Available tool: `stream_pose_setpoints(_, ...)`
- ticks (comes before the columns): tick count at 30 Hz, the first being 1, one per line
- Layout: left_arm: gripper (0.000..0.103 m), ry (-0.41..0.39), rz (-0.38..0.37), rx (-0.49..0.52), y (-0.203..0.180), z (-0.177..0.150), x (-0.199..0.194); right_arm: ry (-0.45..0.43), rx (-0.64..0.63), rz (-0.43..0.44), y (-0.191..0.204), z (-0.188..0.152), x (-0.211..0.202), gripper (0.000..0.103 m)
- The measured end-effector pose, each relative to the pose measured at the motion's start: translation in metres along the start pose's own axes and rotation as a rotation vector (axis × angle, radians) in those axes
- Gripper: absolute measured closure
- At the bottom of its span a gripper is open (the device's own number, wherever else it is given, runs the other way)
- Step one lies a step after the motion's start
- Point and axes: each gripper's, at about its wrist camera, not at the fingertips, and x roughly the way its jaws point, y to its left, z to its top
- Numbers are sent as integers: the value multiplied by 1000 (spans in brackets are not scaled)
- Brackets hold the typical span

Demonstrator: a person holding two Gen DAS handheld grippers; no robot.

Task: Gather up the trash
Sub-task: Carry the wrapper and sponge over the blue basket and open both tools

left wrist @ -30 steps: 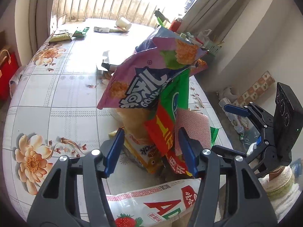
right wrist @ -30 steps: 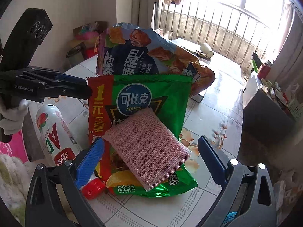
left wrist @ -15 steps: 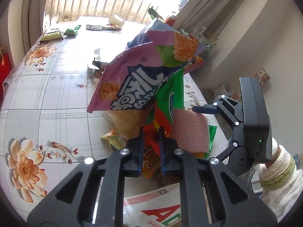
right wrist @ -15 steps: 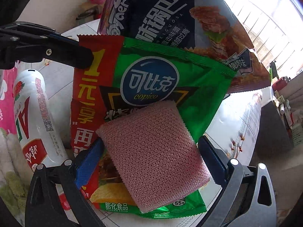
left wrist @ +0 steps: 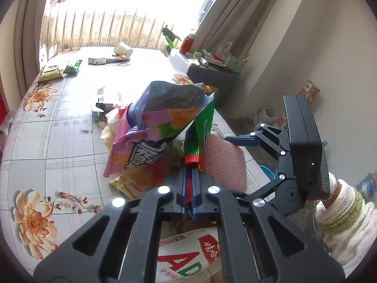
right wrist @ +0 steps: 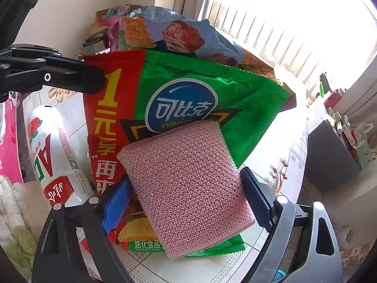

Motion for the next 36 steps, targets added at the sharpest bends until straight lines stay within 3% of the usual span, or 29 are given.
stream_pose_setpoints(8, 101, -88, -101, 81, -34, 12, -23, -123, 182, -79, -14, -32, -57, 18)
stream_pose_setpoints(18, 101, -141, -177, 93, -63, 48, -33, -373, 552, -146, -44, -98, -145, 18)
stream_pose_setpoints(25, 101, -101, -191, 95, -89, 67, -15, -504, 757, -204, -73, -163, -184, 18)
stream_pose_setpoints(31, 101, -58, -206, 148, -131, 77, 9, -519, 914, -272, -86, -234, -200, 18)
stream_pose_setpoints(36, 101, 27, -218, 226, -186, 82, 47, -510, 1062, -359, -104, -302, -213, 18)
